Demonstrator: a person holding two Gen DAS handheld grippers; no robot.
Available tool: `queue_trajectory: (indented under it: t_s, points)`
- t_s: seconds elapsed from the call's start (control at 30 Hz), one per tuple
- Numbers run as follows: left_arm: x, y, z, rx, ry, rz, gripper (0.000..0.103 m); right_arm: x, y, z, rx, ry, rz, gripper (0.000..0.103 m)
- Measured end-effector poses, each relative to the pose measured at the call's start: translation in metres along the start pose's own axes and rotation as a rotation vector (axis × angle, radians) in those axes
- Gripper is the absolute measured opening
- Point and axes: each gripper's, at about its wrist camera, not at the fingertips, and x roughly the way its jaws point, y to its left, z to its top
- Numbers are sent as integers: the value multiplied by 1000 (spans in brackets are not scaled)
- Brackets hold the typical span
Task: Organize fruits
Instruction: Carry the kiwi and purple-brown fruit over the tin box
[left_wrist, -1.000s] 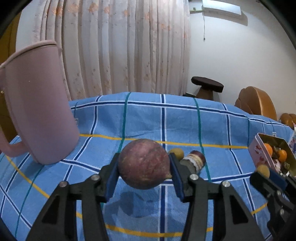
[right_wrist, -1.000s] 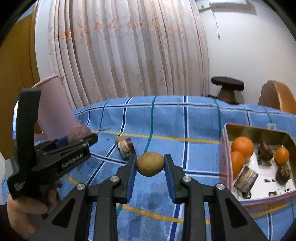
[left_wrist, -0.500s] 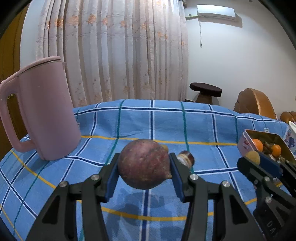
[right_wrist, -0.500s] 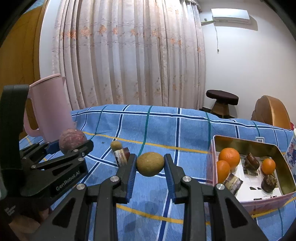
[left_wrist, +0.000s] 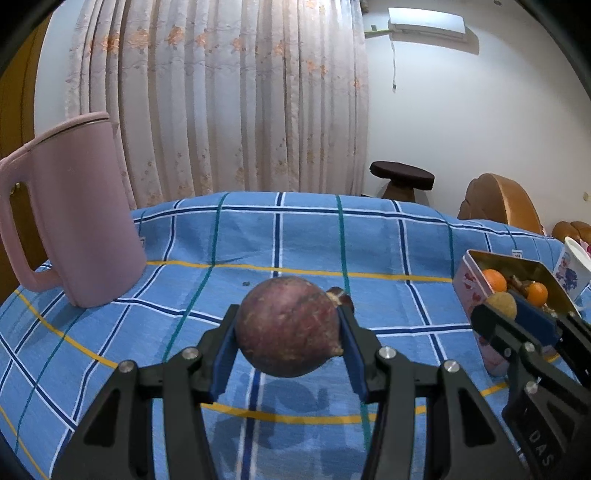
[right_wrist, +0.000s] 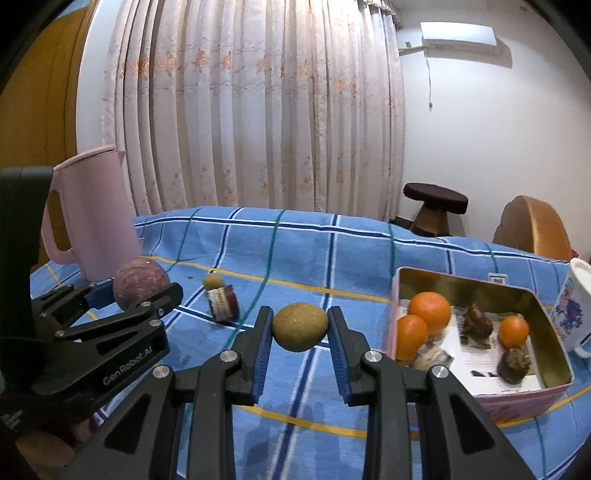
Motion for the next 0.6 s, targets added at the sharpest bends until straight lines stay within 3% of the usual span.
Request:
queue_trajectory:
  t_s: [0.6]
  points:
    - [-8, -61, -3, 42, -20, -84, 53, -20, -53, -1, 28, -21, -64, 32]
